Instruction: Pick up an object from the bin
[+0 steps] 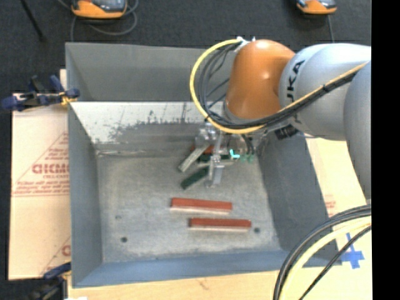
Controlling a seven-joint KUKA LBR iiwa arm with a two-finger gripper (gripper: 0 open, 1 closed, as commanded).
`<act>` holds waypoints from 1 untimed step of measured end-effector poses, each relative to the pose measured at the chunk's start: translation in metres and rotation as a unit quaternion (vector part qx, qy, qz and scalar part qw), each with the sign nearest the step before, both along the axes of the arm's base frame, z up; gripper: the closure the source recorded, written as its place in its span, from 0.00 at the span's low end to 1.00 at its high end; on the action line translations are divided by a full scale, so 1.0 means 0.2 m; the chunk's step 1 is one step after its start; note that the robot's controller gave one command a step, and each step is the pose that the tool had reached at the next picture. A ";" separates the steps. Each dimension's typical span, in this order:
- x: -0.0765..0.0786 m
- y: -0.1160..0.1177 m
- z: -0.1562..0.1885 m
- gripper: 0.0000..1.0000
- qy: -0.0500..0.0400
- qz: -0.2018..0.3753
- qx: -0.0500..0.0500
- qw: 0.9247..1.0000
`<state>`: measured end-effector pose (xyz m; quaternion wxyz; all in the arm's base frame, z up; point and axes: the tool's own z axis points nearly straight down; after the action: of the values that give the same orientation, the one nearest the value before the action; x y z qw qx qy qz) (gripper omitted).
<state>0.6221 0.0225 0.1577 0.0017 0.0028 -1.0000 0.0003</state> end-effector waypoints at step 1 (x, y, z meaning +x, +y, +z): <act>-0.17 -0.13 -0.43 0.00 -0.005 -0.026 0.002 1.000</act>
Offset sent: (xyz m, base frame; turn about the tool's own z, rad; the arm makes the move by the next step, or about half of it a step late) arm -0.0358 -0.0266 -0.0877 0.0522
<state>0.5885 -0.0036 0.0723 -0.0035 -0.0230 -0.9997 -0.0015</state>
